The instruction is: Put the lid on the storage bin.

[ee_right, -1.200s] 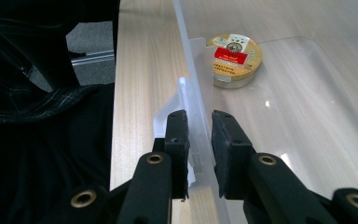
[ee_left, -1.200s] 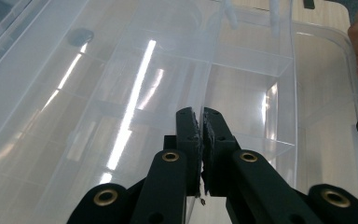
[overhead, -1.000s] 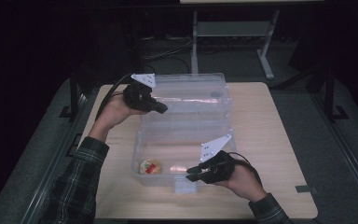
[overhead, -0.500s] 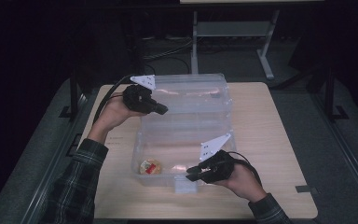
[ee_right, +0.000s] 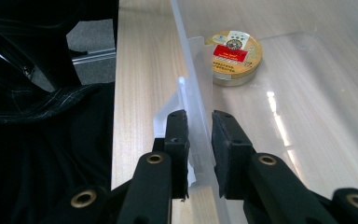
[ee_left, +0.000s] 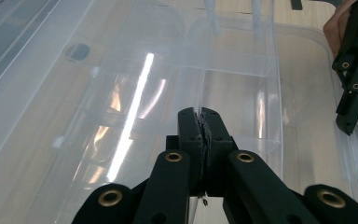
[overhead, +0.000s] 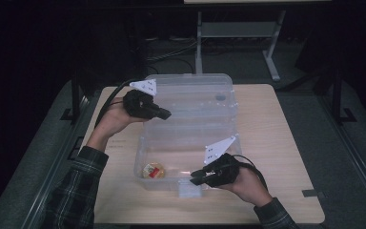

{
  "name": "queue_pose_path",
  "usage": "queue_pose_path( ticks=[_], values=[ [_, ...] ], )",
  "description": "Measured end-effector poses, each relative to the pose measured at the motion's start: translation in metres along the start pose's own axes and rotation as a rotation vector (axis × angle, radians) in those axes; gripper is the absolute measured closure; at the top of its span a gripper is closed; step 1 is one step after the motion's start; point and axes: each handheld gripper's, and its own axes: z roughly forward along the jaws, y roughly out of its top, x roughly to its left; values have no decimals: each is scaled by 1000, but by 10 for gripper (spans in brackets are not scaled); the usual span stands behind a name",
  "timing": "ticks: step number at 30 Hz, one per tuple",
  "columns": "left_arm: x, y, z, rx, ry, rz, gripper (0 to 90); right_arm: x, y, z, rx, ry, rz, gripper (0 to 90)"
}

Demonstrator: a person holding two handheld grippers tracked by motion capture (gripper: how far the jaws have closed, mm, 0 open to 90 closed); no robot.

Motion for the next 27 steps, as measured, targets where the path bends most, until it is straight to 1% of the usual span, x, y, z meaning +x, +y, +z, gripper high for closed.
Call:
queue_pose_path(
  ticks=[2, 4, 5, 7, 9, 10, 17, 18, 20, 25, 26, 27],
  values=[
    [-2, 0, -1, -2, -1, -4, 890, 0, 0, 0, -1, -1, -5, 768],
    [-3, 0, -2, 1, -2, 3, 890, 0, 0, 0, -1, 0, -3, 768],
    [-4, 0, -2, -1, -2, -2, 890, 0, 0, 0, 0, -1, -1, 767],
    [-6, -1, -2, -3, 1, 4, 890, 0, 0, 0, 0, -1, 0, 767],
    [-7, -2, -3, -10, 5, 5, 890, 0, 0, 0, 0, -1, 0, 767],
    [-8, -2, -3, -16, 4, -1, 890, 0, 0, 0, 0, -1, 2, 767],
    [-13, -4, -6, -13, 6, 6, 891, -1, 0, 0, 3, 2, 8, 767],
    [-15, -4, -6, -15, 4, 0, 891, -1, 0, 0, 3, 1, 9, 767],
    [-15, -4, -7, -15, 8, 10, 891, 0, 0, 0, 4, 3, 14, 767],
    [-19, -5, -8, -17, 4, 11, 893, 0, 0, 0, 3, 2, 11, 767],
    [-20, -5, -9, -14, 4, 20, 893, -1, 0, 0, 2, 2, 12, 767],
    [-20, -5, -8, -17, 4, 20, 893, -1, 0, 0, 2, 2, 12, 766]
  ],
)
